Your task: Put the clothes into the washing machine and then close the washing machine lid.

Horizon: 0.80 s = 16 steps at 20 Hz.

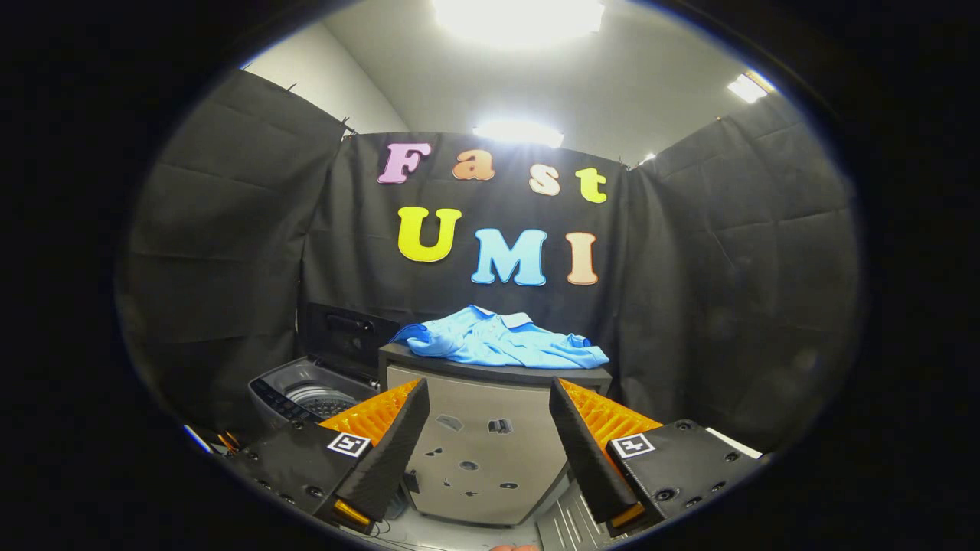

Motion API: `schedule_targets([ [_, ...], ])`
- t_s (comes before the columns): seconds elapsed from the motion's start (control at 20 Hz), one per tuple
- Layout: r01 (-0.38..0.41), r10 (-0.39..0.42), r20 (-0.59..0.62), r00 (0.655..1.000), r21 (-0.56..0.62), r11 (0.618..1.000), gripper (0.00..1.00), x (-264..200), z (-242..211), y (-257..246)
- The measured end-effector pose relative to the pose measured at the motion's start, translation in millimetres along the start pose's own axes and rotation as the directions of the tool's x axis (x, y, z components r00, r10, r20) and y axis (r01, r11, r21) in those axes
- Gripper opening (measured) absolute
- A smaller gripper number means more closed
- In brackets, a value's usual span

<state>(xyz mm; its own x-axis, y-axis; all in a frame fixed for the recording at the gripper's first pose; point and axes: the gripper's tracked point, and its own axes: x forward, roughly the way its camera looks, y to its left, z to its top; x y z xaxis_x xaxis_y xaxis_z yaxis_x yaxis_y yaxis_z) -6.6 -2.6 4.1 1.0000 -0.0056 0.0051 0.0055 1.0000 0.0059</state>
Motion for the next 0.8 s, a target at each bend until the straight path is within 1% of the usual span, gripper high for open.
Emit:
schedule_targets([
  [0.8, 0.013, -0.013, -0.011, 1.000, 0.002, 1.000, 0.98, 0.0, -2.6, -0.5],
])
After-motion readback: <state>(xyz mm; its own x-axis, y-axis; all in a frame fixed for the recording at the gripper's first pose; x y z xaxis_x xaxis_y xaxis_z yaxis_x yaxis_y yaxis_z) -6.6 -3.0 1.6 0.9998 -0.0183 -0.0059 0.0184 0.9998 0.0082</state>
